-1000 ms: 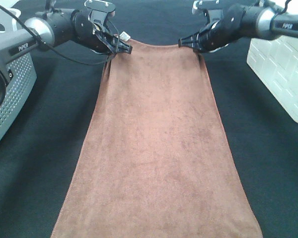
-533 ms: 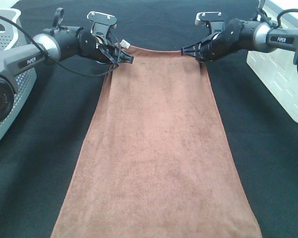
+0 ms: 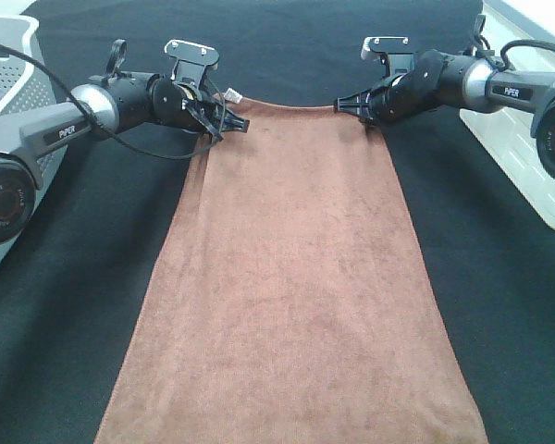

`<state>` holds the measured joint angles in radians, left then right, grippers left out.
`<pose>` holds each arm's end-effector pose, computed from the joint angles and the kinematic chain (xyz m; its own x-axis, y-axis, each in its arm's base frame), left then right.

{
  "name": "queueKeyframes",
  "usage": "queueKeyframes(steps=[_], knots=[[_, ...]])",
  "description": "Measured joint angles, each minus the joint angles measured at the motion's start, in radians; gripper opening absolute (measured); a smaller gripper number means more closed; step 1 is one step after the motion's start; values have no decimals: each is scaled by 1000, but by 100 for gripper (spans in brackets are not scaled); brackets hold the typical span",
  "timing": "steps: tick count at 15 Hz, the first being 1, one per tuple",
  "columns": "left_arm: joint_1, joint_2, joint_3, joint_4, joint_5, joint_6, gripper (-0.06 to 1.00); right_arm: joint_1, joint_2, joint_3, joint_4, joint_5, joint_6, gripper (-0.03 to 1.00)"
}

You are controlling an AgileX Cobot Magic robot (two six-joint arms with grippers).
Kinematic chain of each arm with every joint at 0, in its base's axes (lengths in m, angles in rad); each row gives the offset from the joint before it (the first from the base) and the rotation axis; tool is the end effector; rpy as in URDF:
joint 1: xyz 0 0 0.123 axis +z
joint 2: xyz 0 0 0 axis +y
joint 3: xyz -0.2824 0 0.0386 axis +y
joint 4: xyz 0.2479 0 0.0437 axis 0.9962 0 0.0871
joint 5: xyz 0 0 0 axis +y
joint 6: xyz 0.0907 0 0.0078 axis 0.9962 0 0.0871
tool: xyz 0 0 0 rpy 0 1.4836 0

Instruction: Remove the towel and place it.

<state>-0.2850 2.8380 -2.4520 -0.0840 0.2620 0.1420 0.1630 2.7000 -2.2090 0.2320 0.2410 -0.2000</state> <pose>0.5793 -0.1718 0.0693 -0.4906 0.2071 -0.8464 0.3292 0.9434 0.0400 0.5754 0.0997 0.0762 -0.5932 -0.0717 -0.8018 -0.1904 0.9803 0.0532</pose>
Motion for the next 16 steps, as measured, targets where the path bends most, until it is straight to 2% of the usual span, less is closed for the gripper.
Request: queueKeyframes(steps=[1, 2, 5, 6, 8, 9, 12, 14, 16], knots=[[0, 0, 0, -1, -25, 0, 6, -6, 0, 0, 0, -15, 0, 20], [0, 0, 0, -3, -40, 0, 10, -13, 0, 0, 0, -28, 0, 27], [0, 7, 0, -4, -82, 0, 32, -31, 0, 0, -3, -40, -5, 32], [0, 7, 0, -4, -82, 0, 32, -31, 0, 0, -3, -40, -5, 32], [0, 18, 0, -4, -84, 0, 50, -31, 0, 0, -4, -40, -21, 33], [0, 19, 0, -4, -84, -1, 56, -31, 0, 0, -4, -38, -23, 36], [0, 8, 0, -4, -27, -1, 60, -31, 0, 0, -4, -25, -23, 56], [0, -38, 0, -4, 39, -3, 70, -31, -14, -9, -4, 53, -23, 64], [12, -137, 0, -4, 159, -3, 79, -31, -106, -30, -23, 225, -23, 65]])
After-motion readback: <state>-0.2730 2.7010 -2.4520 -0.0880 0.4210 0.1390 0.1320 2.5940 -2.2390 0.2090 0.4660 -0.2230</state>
